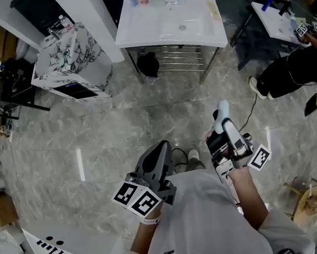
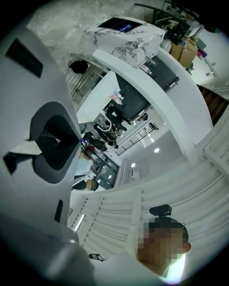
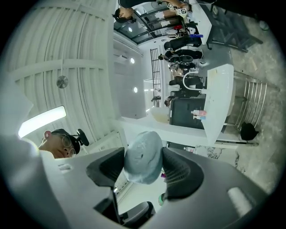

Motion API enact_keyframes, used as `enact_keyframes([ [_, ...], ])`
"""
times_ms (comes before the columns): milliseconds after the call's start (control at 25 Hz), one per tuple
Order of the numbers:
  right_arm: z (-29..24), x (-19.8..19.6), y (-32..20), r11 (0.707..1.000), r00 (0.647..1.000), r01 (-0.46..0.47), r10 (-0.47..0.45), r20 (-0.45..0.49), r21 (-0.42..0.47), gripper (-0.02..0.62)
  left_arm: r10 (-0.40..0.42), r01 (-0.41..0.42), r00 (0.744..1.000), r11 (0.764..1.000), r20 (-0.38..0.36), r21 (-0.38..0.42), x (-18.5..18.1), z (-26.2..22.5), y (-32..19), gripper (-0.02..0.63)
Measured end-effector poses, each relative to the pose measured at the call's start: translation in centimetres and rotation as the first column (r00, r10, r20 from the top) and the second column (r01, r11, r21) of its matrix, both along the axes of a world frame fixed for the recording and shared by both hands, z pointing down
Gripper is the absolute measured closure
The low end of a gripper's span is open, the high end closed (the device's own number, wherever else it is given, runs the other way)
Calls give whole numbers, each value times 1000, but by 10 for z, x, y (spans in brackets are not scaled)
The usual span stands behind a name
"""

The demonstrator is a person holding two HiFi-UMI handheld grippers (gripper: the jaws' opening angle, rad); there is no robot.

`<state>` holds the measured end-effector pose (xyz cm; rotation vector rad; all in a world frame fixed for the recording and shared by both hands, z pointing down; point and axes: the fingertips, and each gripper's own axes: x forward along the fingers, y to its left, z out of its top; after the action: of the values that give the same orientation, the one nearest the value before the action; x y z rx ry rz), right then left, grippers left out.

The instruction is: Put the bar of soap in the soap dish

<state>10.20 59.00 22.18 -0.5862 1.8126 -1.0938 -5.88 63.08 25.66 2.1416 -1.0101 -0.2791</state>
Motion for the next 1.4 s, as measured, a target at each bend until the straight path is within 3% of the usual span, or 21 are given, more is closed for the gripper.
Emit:
enact_keyframes([
  [320,-24,-84,-19,999,1000,27,-27,0,32,316,-50,51,997,999,-53,16,-99,-8,-12,601],
  [600,-29,-123,-25,999,1000,4,-4,4,43,316,-45,47,997,998,-59,32,-147,-9,-19,601],
  [920,-21,-152,-39,1000,1000,20,-20,-11,19,316,-55,54,996,998,-70,-12,-171,4,-28,601],
  [1400,-3,-154,-101,999,999,39,-39,20,0,316,-47,45,998,998,-40,-44,-163,14,-84,601],
])
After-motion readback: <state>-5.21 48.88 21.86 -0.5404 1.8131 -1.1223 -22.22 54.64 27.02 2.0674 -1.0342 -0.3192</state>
